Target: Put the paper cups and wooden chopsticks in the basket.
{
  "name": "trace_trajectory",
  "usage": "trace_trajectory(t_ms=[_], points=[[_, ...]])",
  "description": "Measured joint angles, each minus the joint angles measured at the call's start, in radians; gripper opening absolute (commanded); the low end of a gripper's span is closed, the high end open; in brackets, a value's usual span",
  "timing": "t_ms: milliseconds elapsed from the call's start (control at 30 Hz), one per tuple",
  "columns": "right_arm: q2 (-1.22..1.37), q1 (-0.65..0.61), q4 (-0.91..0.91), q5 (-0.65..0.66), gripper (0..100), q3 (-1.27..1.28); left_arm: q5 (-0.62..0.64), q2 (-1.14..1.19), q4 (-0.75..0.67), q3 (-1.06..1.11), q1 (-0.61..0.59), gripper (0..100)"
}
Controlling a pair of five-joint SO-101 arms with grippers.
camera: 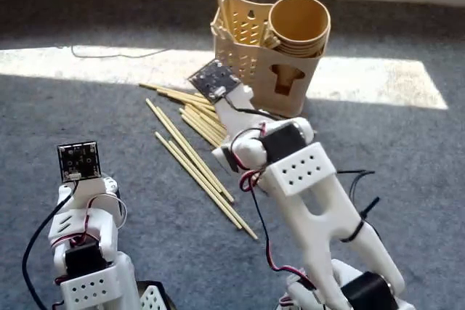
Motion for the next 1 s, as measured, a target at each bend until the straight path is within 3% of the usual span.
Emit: trace_trajectory(t_ms=[300, 567, 1000], points=[[0.324, -0.026, -0.091, 0.003, 12.9, -0.120, 0.000, 0.000, 0.000, 0.000, 0.000, 1], [0.552, -0.031, -0.109, 0.087, 12.6, -0.255, 0.000, 0.000, 0.000, 0.000, 0.000, 1], [0.809, -0.031, -0.115, 0.089, 12.4, -0.430, 0.000, 0.000, 0.000, 0.000, 0.000, 1]])
